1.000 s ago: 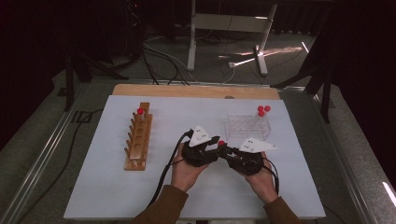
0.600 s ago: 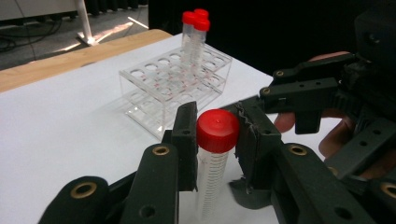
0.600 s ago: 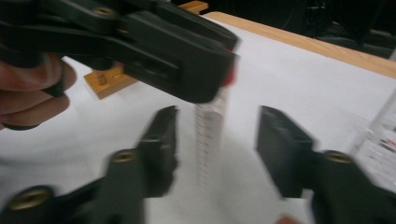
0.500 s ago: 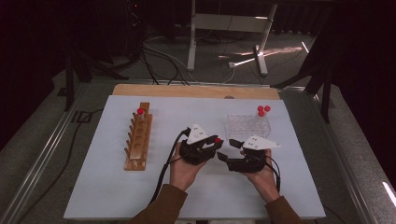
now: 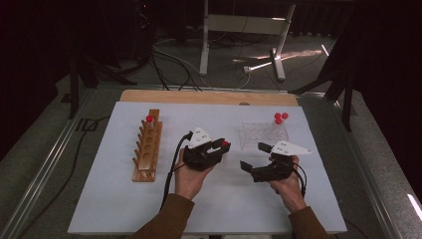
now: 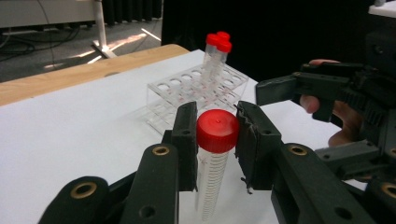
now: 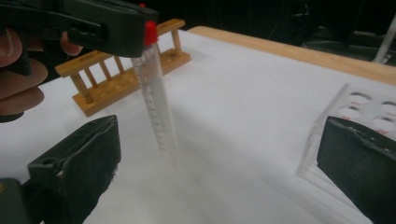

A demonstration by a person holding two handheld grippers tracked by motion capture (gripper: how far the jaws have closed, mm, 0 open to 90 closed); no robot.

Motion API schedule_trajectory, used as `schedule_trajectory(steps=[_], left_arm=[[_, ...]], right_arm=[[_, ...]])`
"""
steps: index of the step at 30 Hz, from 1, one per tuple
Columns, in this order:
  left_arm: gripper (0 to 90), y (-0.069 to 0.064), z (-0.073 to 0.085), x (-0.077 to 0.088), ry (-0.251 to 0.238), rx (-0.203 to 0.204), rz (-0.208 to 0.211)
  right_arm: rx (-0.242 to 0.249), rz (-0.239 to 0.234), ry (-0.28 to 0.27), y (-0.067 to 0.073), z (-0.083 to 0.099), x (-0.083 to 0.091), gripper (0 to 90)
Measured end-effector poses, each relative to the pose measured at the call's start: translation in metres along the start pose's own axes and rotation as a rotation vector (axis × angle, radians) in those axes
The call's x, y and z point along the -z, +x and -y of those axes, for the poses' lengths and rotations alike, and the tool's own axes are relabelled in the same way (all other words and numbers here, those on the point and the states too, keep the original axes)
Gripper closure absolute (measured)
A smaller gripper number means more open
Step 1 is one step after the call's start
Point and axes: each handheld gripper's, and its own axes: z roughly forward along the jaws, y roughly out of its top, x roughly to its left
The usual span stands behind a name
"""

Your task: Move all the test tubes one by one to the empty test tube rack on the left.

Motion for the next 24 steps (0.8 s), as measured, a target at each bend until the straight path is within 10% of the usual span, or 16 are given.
schedule_trajectory(steps=[24], left_arm=[[71.3, 0.039, -0.022, 0.035, -0.064, 0.019, -0.135]], right_arm=[[-0.041, 0.046, -0.058, -0.016, -0.003, 0.017, 0.0]])
